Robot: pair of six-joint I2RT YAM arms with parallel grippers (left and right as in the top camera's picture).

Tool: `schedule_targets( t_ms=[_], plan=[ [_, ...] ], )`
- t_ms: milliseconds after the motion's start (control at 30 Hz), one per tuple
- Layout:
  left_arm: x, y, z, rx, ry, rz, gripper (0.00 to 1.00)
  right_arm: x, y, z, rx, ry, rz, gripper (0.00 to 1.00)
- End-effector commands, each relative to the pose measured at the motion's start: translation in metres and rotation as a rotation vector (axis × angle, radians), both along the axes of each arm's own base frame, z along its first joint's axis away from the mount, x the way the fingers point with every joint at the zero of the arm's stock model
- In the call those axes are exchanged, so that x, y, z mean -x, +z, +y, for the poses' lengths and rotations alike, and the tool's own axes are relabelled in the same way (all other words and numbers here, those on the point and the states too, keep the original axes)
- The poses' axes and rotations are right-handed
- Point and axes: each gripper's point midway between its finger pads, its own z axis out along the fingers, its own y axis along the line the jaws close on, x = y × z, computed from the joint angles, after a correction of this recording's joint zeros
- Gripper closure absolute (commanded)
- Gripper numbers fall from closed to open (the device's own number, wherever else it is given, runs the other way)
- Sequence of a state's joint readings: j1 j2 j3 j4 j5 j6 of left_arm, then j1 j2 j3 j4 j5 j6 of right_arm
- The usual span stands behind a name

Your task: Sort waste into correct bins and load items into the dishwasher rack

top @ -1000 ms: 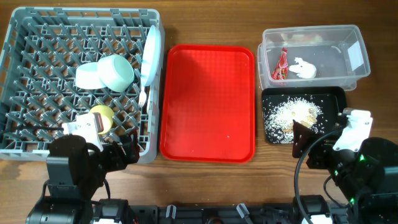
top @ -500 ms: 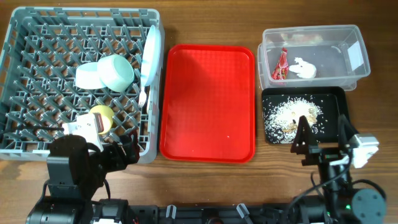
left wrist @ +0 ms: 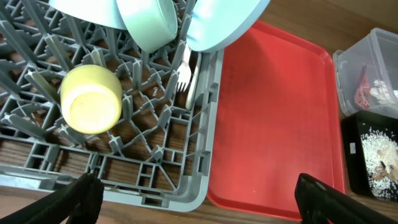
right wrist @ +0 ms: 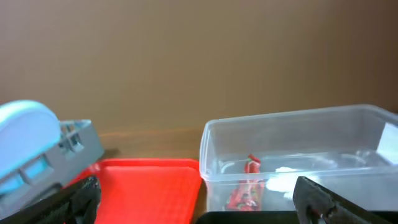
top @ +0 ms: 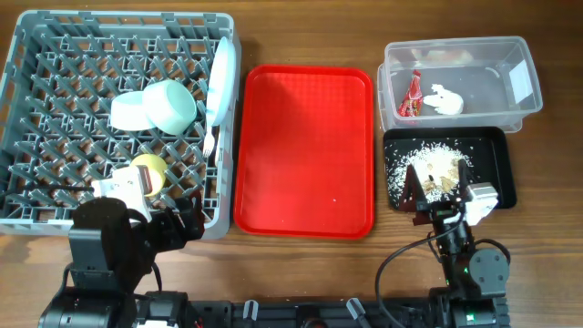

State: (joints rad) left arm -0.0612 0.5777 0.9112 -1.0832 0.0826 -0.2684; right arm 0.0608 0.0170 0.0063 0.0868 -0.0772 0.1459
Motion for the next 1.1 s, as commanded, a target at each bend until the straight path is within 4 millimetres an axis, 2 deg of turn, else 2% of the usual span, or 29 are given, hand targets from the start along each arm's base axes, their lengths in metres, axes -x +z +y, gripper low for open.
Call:
schedule_targets(
  t_ms=[0, 67, 1067],
  plan=[
    [0.0, -0.0011, -0.001, 0.005, 0.0, 0.002, 0.0, 0.0008, -0.0086, 0.0034, 0.102, 0.015, 0.017, 0.0],
    [0.0, -0.0011, -0.001, 0.005, 0.0, 0.002, 0.0, 0.0007, -0.0178, 0.0042, 0.096, 0.022, 0.056, 0.01],
    [0.0, -0.0011, -0.001, 0.005, 0.0, 0.002, 0.0, 0.0007, -0.0174, 0.004, 0.095, 0.021, 0.055, 0.0]
  ],
)
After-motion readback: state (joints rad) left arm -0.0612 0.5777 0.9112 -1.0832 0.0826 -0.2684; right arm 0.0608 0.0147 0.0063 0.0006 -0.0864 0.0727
